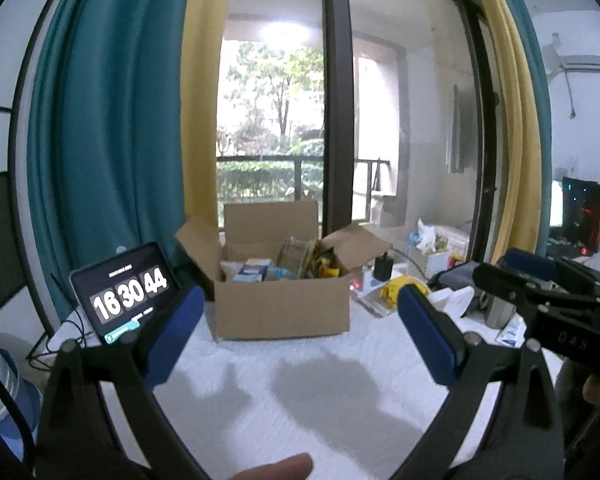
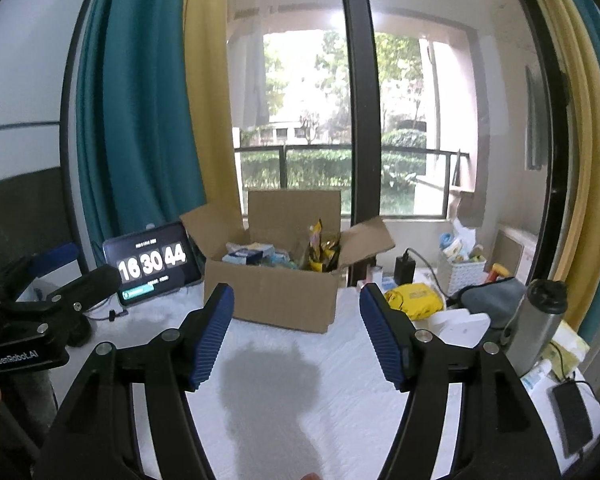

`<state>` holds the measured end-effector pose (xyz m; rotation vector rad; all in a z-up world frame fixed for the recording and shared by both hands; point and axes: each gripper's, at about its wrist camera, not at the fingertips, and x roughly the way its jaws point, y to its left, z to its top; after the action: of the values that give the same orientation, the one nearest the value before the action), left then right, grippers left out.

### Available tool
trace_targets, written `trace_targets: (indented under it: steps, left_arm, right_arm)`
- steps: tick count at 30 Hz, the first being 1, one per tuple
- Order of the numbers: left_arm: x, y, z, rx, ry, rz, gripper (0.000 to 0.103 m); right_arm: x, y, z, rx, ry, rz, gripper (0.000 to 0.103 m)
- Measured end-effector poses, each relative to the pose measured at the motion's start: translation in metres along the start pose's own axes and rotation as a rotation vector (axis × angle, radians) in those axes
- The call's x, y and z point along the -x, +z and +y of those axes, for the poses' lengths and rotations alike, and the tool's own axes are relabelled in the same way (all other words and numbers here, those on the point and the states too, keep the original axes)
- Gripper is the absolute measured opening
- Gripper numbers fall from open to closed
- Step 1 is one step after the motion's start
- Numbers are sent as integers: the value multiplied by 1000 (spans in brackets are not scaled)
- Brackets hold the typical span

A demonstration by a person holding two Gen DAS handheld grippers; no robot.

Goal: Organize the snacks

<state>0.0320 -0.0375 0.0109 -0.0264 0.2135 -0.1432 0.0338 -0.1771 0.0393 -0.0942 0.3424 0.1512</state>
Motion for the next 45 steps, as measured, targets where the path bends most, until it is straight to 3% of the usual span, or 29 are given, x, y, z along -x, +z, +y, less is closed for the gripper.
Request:
trace_targets:
  steps: [18, 45]
  left_arm:
    - [43, 23, -14, -40, 1, -115, 99]
    - [51, 21, -4, 15, 21, -128, 99]
  right_arm:
    - [57, 26, 0, 20, -11, -127, 87]
    - [60, 26, 12, 33, 2, -139, 88]
